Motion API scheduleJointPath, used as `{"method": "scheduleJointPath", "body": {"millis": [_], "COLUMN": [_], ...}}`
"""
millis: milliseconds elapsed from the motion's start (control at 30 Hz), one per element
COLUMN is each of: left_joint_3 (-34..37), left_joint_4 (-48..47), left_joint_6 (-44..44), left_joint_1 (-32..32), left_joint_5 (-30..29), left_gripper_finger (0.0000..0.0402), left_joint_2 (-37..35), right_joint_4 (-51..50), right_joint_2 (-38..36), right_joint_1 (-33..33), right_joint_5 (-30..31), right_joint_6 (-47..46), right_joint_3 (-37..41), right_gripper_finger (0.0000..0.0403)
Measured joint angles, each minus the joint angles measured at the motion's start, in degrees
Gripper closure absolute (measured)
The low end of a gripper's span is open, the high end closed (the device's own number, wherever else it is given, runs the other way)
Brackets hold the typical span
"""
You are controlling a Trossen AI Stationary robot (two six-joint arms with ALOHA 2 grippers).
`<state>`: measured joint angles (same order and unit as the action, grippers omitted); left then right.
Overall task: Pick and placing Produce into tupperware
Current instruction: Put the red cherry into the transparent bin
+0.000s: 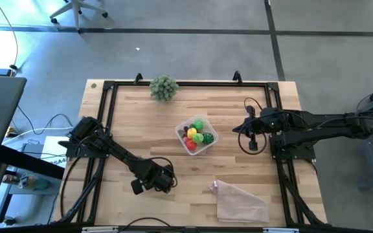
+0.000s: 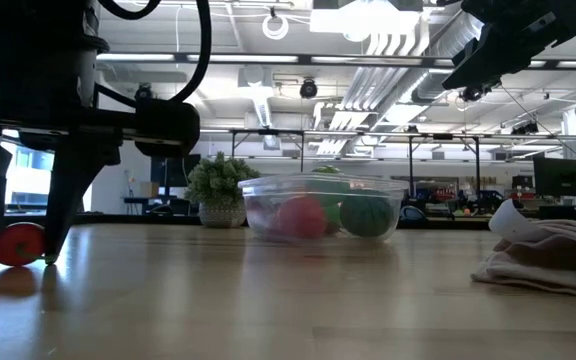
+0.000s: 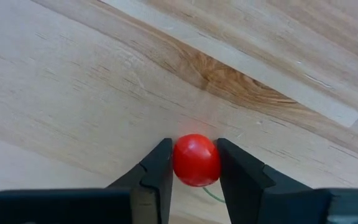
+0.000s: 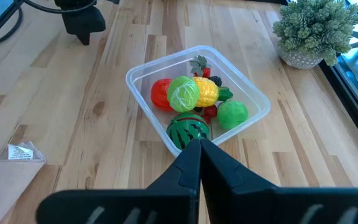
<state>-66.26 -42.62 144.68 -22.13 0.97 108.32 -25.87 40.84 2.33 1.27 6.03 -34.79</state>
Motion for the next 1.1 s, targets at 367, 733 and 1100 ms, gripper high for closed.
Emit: {"method": "scheduleJointPath", "body": {"millis": [367,733,1100], "left_joint_3": [-6.17,-23.92,-32.66], "left_joint_4": [-7.97,-27.77,-25.16], "left_joint_6": [-0.67,-11.55,-43.70], "left_joint_1": [0.04,2.88,19.30], "left_joint_5": [-5.27,-22.91,-24.59], "left_gripper_finger": [0.0303,0.0299,0.0298], "left_joint_2": [0.03,-0.05,-0.12], "right_joint_4": [0.00,0.00,0.00], "right_joint_2": [0.02,0.02,0.02], "right_joint_1": [0.00,0.00,0.00], "right_joint_5": [0.01,0.01,0.01], "right_joint_6": [-0.01,-0.01,0.00], "right_joint_3": [0.00,0.00,0.00], "right_gripper_finger": [0.0402,0.0402,0.0402]}}
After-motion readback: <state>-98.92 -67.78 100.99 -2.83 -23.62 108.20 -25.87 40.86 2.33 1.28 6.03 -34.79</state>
